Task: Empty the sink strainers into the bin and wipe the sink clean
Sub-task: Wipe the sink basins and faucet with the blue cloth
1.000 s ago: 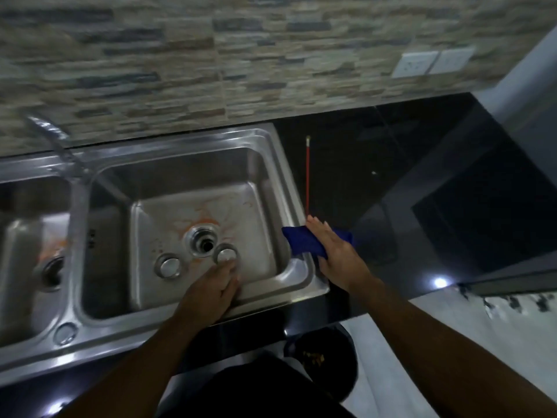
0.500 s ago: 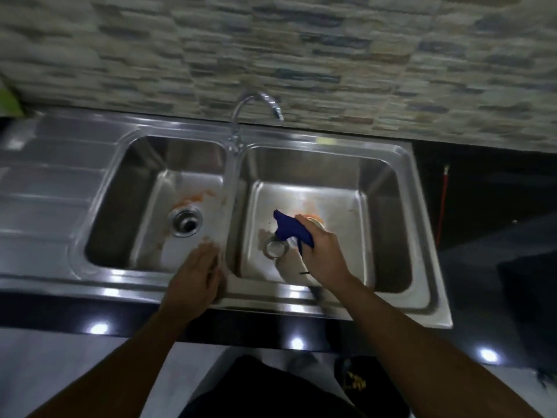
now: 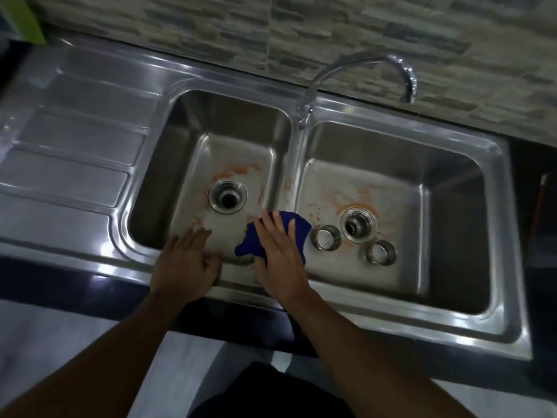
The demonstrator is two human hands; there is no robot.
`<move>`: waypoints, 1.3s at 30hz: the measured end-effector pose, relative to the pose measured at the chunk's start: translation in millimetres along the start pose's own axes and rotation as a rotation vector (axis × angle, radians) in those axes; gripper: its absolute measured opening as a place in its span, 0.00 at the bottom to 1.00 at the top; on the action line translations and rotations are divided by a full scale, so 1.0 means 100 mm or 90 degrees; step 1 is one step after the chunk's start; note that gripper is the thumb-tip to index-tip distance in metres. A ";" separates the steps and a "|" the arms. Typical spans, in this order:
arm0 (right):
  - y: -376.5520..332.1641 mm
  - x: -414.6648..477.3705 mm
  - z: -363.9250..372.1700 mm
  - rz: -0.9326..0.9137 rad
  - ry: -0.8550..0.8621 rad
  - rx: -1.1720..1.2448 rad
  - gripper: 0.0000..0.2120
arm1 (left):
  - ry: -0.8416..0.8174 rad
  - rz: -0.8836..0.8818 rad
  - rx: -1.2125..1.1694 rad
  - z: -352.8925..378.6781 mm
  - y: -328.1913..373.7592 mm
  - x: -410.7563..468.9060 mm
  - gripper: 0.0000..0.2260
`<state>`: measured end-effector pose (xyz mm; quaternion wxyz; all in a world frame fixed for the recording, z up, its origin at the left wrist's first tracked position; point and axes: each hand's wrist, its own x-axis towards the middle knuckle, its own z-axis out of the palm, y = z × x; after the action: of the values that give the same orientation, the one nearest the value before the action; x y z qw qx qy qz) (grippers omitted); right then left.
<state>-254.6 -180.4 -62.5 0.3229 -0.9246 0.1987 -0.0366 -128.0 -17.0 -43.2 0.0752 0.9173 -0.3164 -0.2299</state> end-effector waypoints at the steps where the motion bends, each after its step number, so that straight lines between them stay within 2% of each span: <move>1: 0.03 0.00 0.04 -0.005 0.011 -0.033 0.32 | 0.003 0.003 -0.005 -0.01 -0.01 0.01 0.28; 6: 0.23 0.24 0.06 -0.019 0.069 -0.073 0.32 | 0.005 0.023 -0.026 0.01 -0.03 0.02 0.25; 10: 0.46 1.01 -0.21 -0.003 0.115 -0.055 0.28 | 0.011 0.032 -0.009 0.01 -0.01 0.05 0.26; 15: 0.67 1.75 -0.45 0.014 0.112 -0.104 0.25 | 0.013 0.042 0.011 0.05 -0.03 0.08 0.24; 18: 0.56 1.67 -0.37 0.052 0.137 -0.086 0.24 | -0.013 0.042 0.043 0.08 -0.06 0.09 0.25; 21: 0.32 1.15 -0.19 0.068 0.154 -0.051 0.25 | -0.032 0.055 0.072 0.09 -0.08 0.10 0.26; 26: 0.19 0.30 0.06 -0.034 0.081 -0.076 0.28 | -0.070 0.052 0.081 0.05 -0.07 0.12 0.25; 30: 0.40 0.65 -0.12 -0.068 0.078 -0.060 0.28 | -0.063 0.069 0.077 0.05 -0.07 0.11 0.23; 33: 0.63 1.28 -0.40 -0.032 0.102 -0.026 0.26 | -0.055 0.089 0.084 0.07 -0.08 0.09 0.20; 35: 0.74 1.60 -0.55 -0.019 0.087 -0.041 0.24 | -0.013 0.117 0.083 0.08 -0.08 0.07 0.19; 39: 0.73 1.68 -0.52 -0.022 0.078 -0.075 0.25 | 0.025 0.122 0.072 0.04 -0.03 0.07 0.16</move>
<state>-135.7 -328.9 -76.4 0.2545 -0.9414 0.2036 -0.0869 -123.0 -19.1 -50.3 0.0512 0.8900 -0.4135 -0.1851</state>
